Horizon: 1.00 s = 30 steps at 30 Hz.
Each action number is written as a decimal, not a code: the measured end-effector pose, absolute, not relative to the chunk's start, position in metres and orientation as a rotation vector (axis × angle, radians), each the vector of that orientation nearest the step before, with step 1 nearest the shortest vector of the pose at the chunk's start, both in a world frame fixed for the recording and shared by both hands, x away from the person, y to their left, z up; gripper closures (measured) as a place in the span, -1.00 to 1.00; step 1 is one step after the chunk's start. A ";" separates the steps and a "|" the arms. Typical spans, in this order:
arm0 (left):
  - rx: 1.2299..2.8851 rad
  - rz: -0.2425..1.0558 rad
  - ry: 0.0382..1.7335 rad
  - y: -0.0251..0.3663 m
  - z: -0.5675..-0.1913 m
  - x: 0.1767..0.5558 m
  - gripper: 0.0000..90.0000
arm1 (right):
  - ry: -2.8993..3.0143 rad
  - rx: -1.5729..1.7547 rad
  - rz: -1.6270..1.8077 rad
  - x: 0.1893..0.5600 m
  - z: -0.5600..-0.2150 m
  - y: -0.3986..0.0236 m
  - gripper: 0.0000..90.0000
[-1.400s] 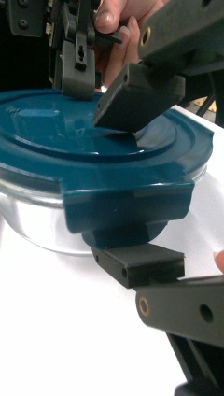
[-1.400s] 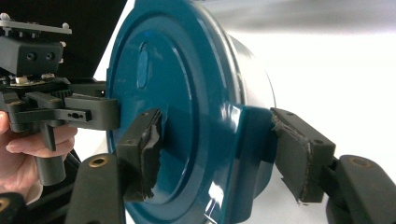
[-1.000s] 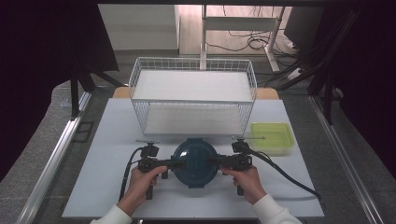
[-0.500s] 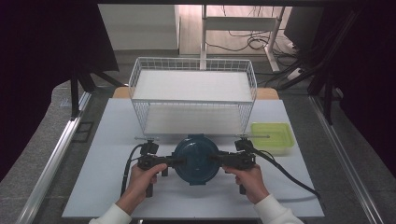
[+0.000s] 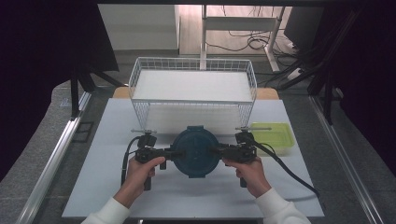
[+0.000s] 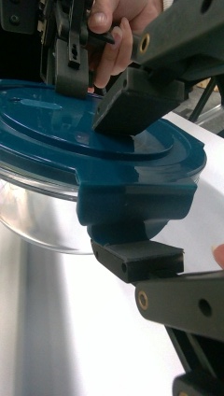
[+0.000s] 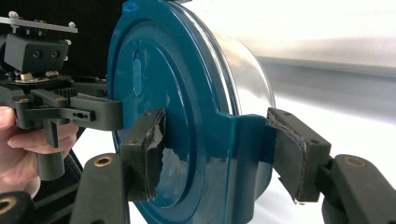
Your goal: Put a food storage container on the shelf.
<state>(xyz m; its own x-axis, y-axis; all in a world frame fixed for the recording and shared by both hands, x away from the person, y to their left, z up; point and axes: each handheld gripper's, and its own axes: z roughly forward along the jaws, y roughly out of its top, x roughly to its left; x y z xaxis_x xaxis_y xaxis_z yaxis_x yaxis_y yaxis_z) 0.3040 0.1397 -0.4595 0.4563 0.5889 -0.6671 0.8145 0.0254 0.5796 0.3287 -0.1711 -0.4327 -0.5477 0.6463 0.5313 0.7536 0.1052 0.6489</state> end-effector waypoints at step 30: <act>1.664 -0.190 1.167 0.147 -0.383 0.323 -0.14 | -2.272 -1.390 -1.566 0.342 -0.363 -0.166 -0.14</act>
